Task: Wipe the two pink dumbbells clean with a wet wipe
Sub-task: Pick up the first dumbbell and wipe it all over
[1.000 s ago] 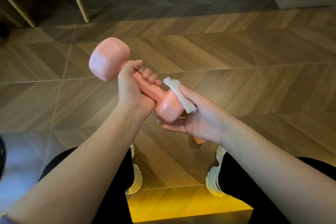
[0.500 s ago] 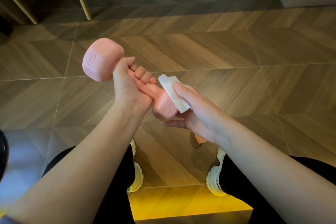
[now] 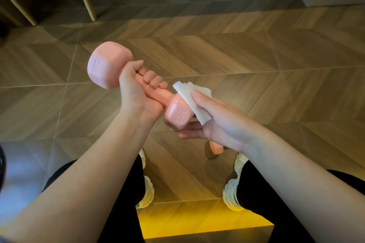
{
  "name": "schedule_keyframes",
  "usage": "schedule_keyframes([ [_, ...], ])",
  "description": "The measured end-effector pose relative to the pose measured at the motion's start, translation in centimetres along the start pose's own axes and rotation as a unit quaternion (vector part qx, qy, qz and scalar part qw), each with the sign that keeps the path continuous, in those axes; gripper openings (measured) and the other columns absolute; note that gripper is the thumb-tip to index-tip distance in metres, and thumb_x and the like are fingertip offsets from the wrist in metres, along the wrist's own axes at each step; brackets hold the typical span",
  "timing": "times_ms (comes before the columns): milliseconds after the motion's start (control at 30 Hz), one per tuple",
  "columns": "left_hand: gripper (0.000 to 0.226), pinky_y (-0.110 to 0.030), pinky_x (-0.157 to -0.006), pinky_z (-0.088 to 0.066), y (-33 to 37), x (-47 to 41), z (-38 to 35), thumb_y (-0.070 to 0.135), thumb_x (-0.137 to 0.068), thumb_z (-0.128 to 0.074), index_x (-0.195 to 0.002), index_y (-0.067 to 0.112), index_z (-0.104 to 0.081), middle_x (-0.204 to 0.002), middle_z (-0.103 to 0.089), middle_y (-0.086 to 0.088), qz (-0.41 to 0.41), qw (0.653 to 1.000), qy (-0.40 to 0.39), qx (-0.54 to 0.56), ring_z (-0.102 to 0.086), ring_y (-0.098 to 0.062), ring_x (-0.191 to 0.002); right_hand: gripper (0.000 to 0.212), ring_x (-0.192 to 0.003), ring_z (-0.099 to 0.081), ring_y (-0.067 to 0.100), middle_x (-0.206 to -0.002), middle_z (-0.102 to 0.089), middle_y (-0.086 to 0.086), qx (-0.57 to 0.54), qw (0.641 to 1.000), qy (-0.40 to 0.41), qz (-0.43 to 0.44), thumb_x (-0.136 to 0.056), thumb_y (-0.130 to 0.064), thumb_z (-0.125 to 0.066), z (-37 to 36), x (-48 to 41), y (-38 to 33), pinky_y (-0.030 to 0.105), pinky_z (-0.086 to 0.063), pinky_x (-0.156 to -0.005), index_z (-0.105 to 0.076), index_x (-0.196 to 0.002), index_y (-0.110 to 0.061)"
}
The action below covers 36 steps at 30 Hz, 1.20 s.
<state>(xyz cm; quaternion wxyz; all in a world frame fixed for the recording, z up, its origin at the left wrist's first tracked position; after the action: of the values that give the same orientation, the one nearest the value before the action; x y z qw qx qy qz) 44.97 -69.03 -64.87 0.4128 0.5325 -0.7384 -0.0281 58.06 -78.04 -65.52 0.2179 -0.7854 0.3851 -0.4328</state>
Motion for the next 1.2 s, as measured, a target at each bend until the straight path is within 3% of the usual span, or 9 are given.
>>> schedule_keyframes([
  [100, 0.038, -0.022, -0.043, -0.028, 0.3, 0.0, 0.2, 0.019, -0.090, -0.047, -0.055, 0.021, -0.033, -0.048, -0.023, 0.008, 0.000, 1.000, 0.002, 0.003, -0.023, -0.011, -0.039, 0.053, -0.102, -0.067, 0.027, -0.116, -0.067, 0.012, -0.021, 0.999, -0.048, 0.012, -0.087, -0.025, -0.067, 0.1, 0.4, -0.1, 0.045, -0.059, -0.085, -0.050, -0.136, -0.016],
  [167, 0.038, -0.022, -0.043, -0.027, 0.2, 0.1, 0.2, 0.018, -0.091, -0.046, -0.056, 0.021, -0.031, -0.049, -0.021, 0.008, -0.005, 1.000, 0.000, -0.006, -0.021, -0.012, -0.040, 0.060, -0.104, -0.068, 0.025, -0.124, -0.064, 0.009, 0.007, 1.000, -0.012, 0.018, -0.083, -0.023, -0.073, -0.2, 0.1, 0.3, 0.041, -0.060, -0.080, -0.048, -0.137, -0.020],
  [300, 0.037, -0.023, -0.041, -0.027, -0.4, 0.5, -0.3, 0.017, -0.091, -0.046, -0.058, 0.021, -0.028, -0.048, -0.021, 0.006, -0.008, 1.000, -0.016, -0.026, -0.020, -0.012, -0.040, 0.054, -0.099, -0.070, 0.026, -0.125, -0.065, 0.017, 0.077, 0.992, 0.092, 0.026, -0.086, -0.040, -0.071, -0.9, -0.3, 0.9, 0.038, -0.060, -0.076, -0.047, -0.133, -0.028],
  [433, 0.037, -0.023, -0.042, -0.028, -0.9, 0.5, -0.7, 0.017, -0.090, -0.047, -0.059, 0.021, -0.029, -0.049, -0.021, 0.007, 0.003, 0.999, -0.025, -0.024, -0.020, -0.012, -0.040, 0.050, -0.093, -0.065, 0.034, -0.119, -0.063, 0.030, 0.040, 0.996, 0.082, 0.011, -0.095, -0.050, -0.053, -0.5, -0.1, 0.6, 0.039, -0.059, -0.073, -0.050, -0.134, -0.020],
  [600, 0.037, -0.024, -0.044, -0.027, -0.6, 0.5, -0.4, 0.018, -0.089, -0.047, -0.056, 0.021, -0.031, -0.049, -0.022, 0.007, 0.010, 1.000, -0.018, -0.019, -0.021, -0.012, -0.041, 0.052, -0.103, -0.066, 0.026, -0.116, -0.067, 0.012, 0.011, 1.000, -0.017, 0.024, -0.091, -0.033, -0.063, 0.2, 0.9, 0.0, 0.045, -0.058, -0.086, -0.048, -0.138, -0.016],
  [700, 0.036, -0.023, -0.043, -0.028, -0.7, 0.4, -0.2, 0.018, -0.090, -0.046, -0.058, 0.021, -0.030, -0.049, -0.021, 0.007, 0.008, 0.999, -0.019, -0.025, -0.021, -0.012, -0.041, 0.054, -0.099, -0.068, 0.022, -0.122, -0.065, 0.010, 0.045, 0.998, 0.036, 0.031, -0.087, -0.035, -0.070, -0.2, 0.5, 0.5, 0.039, -0.060, -0.079, -0.047, -0.135, -0.024],
  [833, 0.033, -0.023, -0.048, -0.036, -1.2, 0.2, -0.1, 0.021, -0.089, -0.050, -0.060, 0.020, -0.035, -0.051, -0.032, 0.005, 0.010, 0.999, -0.009, -0.048, -0.033, -0.012, -0.042, 0.037, -0.094, -0.067, 0.024, -0.114, -0.065, 0.011, 0.053, 0.995, 0.078, 0.037, -0.096, -0.040, -0.059, -0.4, 0.4, 0.8, 0.042, -0.059, -0.080, -0.047, -0.129, -0.030],
  [1000, 0.029, -0.023, -0.048, -0.037, -1.2, -0.1, -0.1, 0.023, -0.089, -0.056, -0.066, 0.018, -0.038, -0.053, -0.037, 0.006, 0.014, 0.999, 0.029, -0.011, -0.037, -0.011, -0.041, 0.056, -0.114, -0.063, 0.014, -0.129, -0.058, -0.005, 0.176, 0.971, 0.124, 0.103, -0.084, -0.050, -0.066, 0.3, 0.8, 0.5, 0.039, -0.056, -0.093, -0.044, -0.133, -0.032],
  [1200, 0.033, -0.023, -0.043, -0.029, -0.3, -0.1, 0.1, 0.019, -0.088, -0.052, -0.061, 0.020, -0.034, -0.050, -0.026, 0.007, 0.003, 1.000, 0.016, 0.018, -0.025, -0.012, -0.040, 0.037, -0.114, -0.064, 0.030, -0.127, -0.062, 0.010, 0.065, 0.991, 0.087, 0.077, -0.096, -0.033, -0.059, 0.4, 0.5, -0.1, 0.055, -0.056, -0.090, -0.052, -0.131, -0.023],
])
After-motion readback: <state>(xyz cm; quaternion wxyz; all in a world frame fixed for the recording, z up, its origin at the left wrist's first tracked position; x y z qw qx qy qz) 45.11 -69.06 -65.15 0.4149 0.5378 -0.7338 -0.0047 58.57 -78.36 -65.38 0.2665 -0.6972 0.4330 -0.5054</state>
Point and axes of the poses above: each hand's wrist, its own x-axis away from the middle knuckle, its own z-axis out of the back of the hand, y = z × x, the point moved 3 cm from there along -x, towards the middle knuckle
